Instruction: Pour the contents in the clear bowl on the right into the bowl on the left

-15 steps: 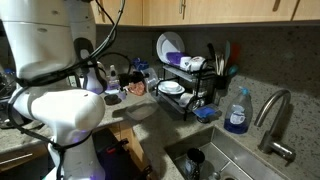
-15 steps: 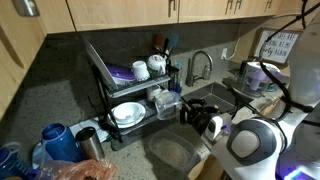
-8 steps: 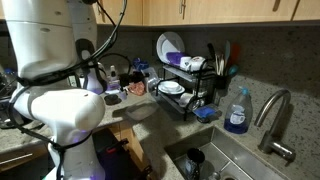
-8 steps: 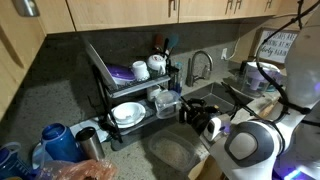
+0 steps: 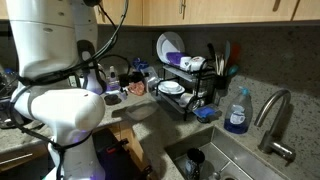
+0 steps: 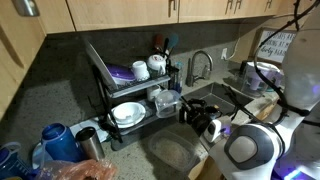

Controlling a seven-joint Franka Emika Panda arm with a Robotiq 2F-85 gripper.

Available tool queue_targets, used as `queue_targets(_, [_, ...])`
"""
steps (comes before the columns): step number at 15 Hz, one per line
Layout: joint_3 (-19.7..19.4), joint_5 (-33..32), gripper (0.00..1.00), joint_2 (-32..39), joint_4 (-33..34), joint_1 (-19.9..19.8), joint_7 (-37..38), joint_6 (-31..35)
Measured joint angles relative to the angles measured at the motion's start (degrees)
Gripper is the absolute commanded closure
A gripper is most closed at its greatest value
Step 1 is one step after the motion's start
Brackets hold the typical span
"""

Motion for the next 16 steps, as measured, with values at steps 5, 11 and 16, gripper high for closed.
queue_targets(5, [-0.29,0.01,0.97,1.24,0.24,-0.81,-0.11,2.07])
queue_targets(11, [-3.21,0.1,0.97,1.84,1.92,-6.05,-2.67,16.5])
queue_targets(16, [-7.89,0.79,0.97,-2.55,2.88,-11.9,-3.41,30.94])
